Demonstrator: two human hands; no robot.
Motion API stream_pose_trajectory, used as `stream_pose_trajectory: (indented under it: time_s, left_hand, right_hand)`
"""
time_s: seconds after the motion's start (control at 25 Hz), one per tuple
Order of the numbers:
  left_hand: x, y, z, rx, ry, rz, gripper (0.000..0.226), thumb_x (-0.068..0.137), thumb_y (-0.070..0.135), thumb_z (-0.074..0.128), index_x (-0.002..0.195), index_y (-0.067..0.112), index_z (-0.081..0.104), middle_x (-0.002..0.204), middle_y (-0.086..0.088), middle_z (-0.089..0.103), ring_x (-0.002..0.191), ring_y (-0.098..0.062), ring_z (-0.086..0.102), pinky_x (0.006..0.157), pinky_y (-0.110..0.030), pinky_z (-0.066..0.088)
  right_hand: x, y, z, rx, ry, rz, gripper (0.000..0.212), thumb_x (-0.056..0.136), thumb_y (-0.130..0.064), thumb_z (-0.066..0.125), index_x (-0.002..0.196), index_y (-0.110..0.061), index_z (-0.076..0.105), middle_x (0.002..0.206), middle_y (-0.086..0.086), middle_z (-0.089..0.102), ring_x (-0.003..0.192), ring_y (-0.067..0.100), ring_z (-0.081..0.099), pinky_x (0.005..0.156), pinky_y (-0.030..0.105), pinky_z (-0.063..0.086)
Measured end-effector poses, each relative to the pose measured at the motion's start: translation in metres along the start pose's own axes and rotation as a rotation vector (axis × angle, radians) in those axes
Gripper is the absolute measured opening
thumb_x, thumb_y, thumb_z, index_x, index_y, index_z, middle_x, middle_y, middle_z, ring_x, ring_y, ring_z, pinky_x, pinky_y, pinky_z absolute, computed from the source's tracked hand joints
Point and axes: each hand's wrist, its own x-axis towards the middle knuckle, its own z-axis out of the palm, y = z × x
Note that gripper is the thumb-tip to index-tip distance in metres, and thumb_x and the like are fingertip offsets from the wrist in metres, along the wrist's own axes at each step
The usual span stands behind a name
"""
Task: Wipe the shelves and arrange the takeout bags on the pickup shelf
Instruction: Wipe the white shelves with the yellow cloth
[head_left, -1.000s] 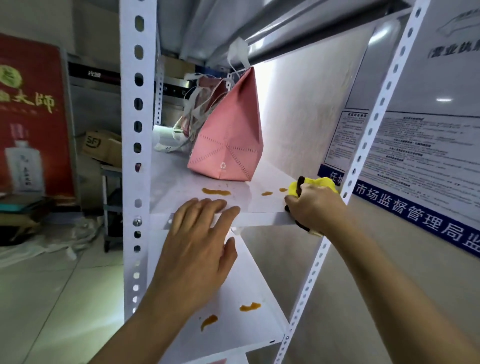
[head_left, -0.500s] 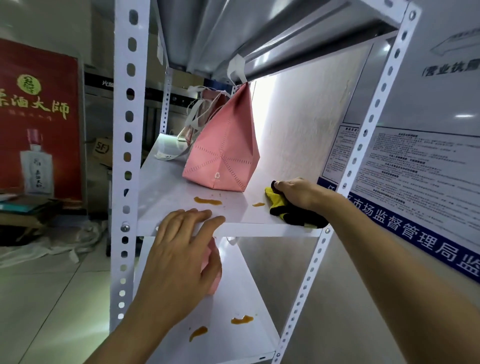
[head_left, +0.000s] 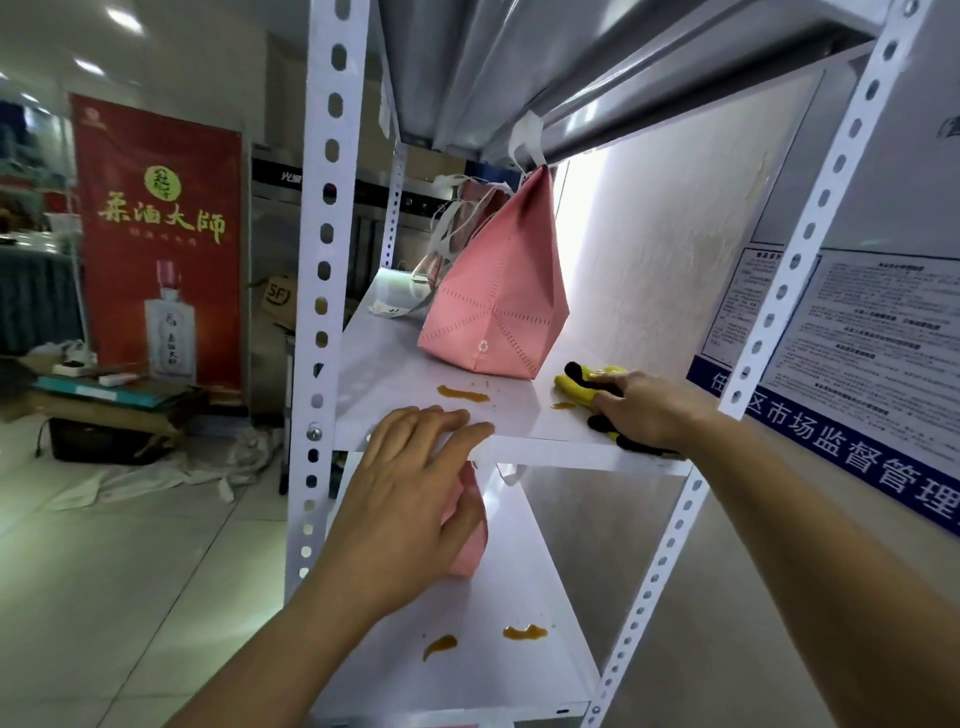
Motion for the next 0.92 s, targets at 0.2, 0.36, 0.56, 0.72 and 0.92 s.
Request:
stream_pose_trajectory:
  time_s: [0.2,0.36,0.56,0.72,0.92]
  left_hand:
    - [0.000,-0.002,-0.006,0.043,-0.039,0.057,0.058,0.089,0.031,0.059,0.145,0.027,0.047,0.148,0.003,0.049,0.138,-0.019,0.039,0.118,-0.031,0.014]
    - [-0.004,-0.006,-0.014,0.105,-0.036,0.072,0.055,0.091,0.033,0.051,0.145,0.024,0.047,0.149,0.001,0.049,0.139,-0.019,0.040,0.122,-0.036,0.020]
    - [-0.024,-0.014,-0.019,0.139,0.096,0.007,0.049,0.087,0.026,0.057,0.134,0.015,0.054,0.135,-0.005,0.052,0.126,-0.024,0.047,0.111,-0.035,0.029]
    - [-0.028,-0.017,-0.022,0.062,0.125,0.041,0.037,0.085,0.018,0.056,0.121,0.011,0.060,0.129,-0.005,0.059,0.127,-0.023,0.050,0.118,-0.033,0.029]
    - [-0.032,-0.020,-0.030,-0.093,0.132,0.009,0.022,0.089,0.018,0.043,0.099,0.009,0.061,0.131,-0.010,0.060,0.133,-0.026,0.050,0.114,-0.041,0.038]
  right_hand:
    - [-0.021,0.014,0.001,0.056,-0.059,-0.138,0.044,0.104,-0.044,0.038,0.147,-0.050,0.042,0.139,-0.001,0.057,0.097,0.015,0.058,0.081,0.029,0.042]
    - [-0.008,-0.002,0.000,0.055,-0.026,-0.130,0.044,0.106,-0.040,0.036,0.150,-0.042,0.044,0.134,0.005,0.060,0.100,0.020,0.056,0.084,0.032,0.041]
    - [-0.053,-0.007,0.015,0.186,0.020,-0.379,0.045,0.103,-0.032,0.044,0.139,-0.057,0.048,0.090,-0.042,0.061,0.070,-0.008,0.061,0.063,0.008,0.041]
    - [-0.059,-0.044,0.025,0.435,-0.061,-0.497,0.043,0.105,-0.021,0.043,0.132,-0.053,0.054,0.058,-0.021,0.055,0.044,0.005,0.047,0.048,0.011,0.040]
    - [-0.035,-0.097,0.019,0.332,-0.149,-0.515,0.042,0.104,-0.024,0.045,0.139,-0.047,0.052,0.081,-0.022,0.066,0.062,-0.003,0.060,0.061,0.006,0.042]
